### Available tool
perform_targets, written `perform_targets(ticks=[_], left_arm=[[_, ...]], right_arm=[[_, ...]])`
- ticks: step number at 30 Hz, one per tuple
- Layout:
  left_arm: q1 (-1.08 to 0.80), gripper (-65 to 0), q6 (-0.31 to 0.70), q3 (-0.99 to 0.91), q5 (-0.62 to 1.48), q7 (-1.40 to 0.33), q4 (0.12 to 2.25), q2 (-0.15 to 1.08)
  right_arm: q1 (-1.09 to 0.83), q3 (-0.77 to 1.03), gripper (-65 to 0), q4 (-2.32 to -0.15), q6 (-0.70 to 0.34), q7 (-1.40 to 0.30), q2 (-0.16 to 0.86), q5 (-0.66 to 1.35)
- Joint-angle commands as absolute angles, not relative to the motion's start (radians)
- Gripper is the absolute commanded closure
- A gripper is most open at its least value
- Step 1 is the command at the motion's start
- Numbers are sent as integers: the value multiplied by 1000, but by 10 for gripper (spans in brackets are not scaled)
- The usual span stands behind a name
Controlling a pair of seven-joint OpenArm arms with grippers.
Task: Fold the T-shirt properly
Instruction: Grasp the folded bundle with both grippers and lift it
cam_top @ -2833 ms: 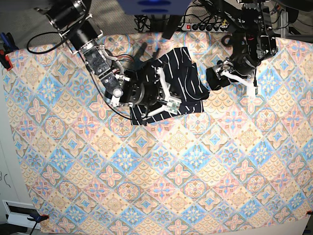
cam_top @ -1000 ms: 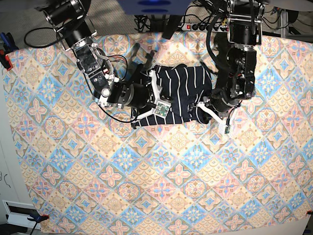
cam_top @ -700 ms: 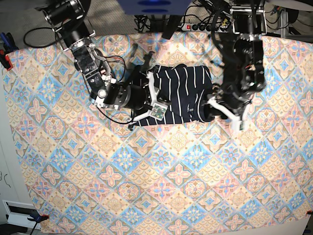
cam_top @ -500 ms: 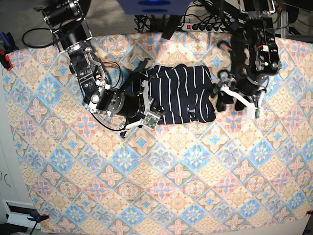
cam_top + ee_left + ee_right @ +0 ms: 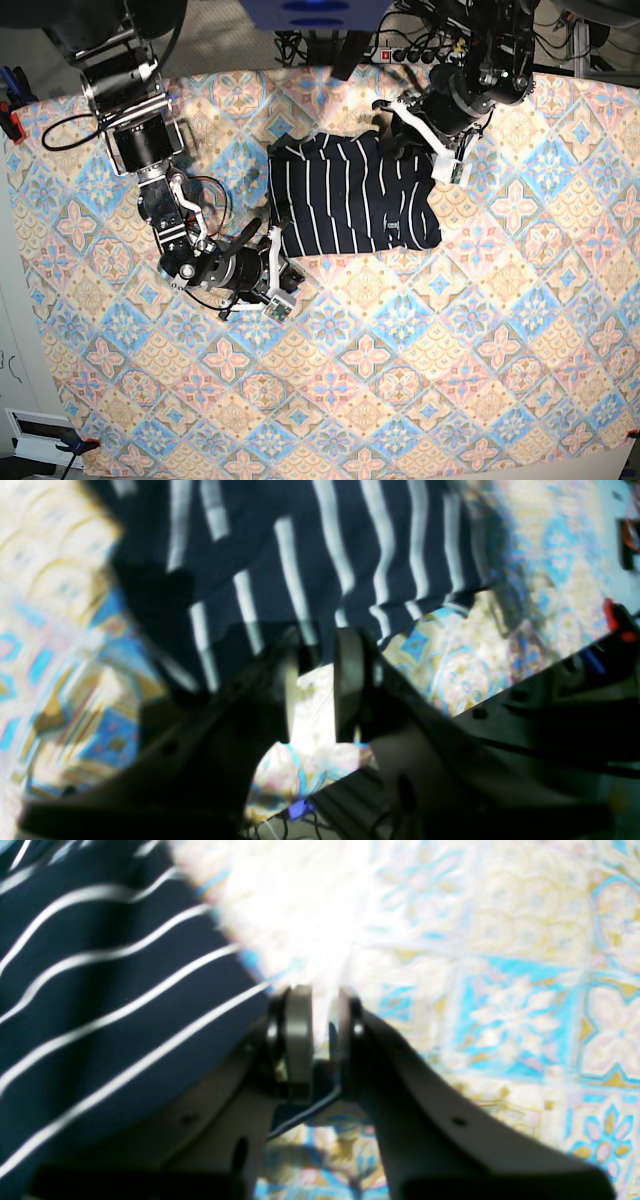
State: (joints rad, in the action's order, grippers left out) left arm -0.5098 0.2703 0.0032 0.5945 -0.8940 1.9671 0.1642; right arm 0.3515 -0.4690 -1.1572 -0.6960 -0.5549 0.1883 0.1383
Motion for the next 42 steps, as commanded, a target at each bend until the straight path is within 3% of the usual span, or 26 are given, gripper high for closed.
perform_targets(ticks=[1, 9, 16, 29, 42], left_arm=[[-506, -107, 272, -1, 595, -880, 1975, 168], [-460, -107, 271, -1, 595, -878, 1873, 168], [-372, -107, 271, -1, 559, -832, 1682, 166], [-162, -107, 271, 1, 481, -723, 1379, 165], [170, -101, 271, 191, 392, -553, 1012, 81]], right_arm=[[383, -466, -86, -1135, -698, -510, 191, 151], [437, -466, -86, -825, -698, -308, 142, 96], [409, -487, -86, -794, -698, -280, 104, -85], [139, -476, -86, -1300, -698, -524, 280, -82], [-140, -394, -86, -1699, -698, -651, 312, -84]])
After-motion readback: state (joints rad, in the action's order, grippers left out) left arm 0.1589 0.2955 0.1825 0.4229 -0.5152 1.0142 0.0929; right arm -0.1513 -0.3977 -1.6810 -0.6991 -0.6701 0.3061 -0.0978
